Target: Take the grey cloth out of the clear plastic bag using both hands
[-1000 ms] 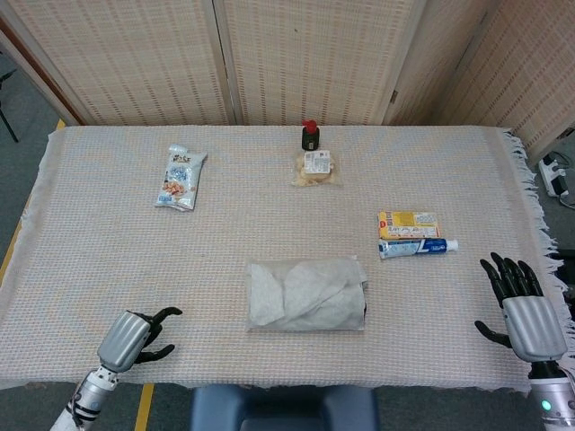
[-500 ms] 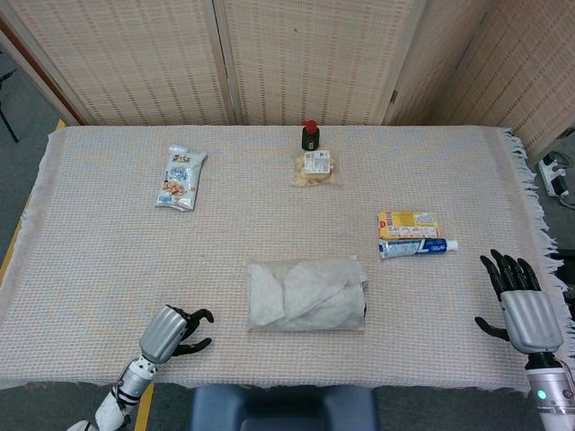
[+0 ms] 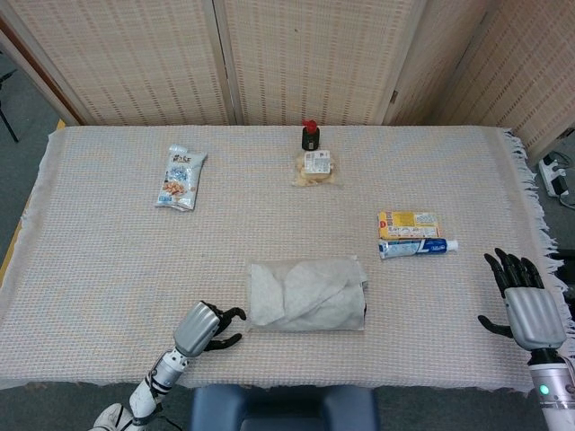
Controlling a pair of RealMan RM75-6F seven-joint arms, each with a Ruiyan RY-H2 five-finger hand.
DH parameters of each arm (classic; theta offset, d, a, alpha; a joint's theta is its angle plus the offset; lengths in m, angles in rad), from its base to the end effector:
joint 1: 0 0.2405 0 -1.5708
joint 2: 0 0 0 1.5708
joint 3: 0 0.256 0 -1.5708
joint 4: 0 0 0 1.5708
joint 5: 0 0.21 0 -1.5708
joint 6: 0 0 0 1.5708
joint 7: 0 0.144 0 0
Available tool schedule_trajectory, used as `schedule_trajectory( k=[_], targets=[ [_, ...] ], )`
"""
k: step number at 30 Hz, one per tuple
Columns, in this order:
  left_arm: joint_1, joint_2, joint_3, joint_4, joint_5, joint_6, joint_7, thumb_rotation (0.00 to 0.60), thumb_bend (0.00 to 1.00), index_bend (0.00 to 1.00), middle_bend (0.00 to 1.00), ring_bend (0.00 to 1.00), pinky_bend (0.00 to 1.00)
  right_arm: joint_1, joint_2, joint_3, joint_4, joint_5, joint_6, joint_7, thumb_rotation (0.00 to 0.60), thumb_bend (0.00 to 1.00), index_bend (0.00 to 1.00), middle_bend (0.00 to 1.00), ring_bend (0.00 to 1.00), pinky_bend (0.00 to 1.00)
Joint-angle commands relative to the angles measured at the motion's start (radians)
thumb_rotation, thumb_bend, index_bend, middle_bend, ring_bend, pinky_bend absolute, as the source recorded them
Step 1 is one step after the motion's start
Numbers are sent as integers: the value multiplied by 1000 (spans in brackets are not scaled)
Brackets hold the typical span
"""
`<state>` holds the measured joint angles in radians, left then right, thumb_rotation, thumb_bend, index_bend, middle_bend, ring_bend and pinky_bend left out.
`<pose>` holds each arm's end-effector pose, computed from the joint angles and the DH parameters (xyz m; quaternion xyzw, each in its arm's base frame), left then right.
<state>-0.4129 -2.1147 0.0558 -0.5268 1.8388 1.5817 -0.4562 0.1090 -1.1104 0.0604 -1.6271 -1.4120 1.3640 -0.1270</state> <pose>-0.2054 0.2330 -0.0996 -0.6916 -0.3213 -0.5822 0.2818 -0.3214 -0.1895 0.1507 0.6168 -0.3966 0.3150 0.6026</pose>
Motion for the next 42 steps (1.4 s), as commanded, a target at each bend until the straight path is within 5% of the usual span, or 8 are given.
schedule_trajectory(
  k=[1,32,42],
  targets=[
    [-13,-14,8,3,-6,-13,9,600,270,456,1000,1000,1000,2,2,2,0,6,-4,3,600,87,0,0,0,0],
    [-56,-123,38,181,-58,42,-44,600,523,749,1000,1000,1000,42,-22,-7,45,-14,-63,46,600,111,0,0,0,0],
    [-61,-106,51,167,-63,52,-21,600,522,755,1000,1000,1000,183,-265,-27,379,-183,-149,386,600,276,351,0,0,0]
  ],
)
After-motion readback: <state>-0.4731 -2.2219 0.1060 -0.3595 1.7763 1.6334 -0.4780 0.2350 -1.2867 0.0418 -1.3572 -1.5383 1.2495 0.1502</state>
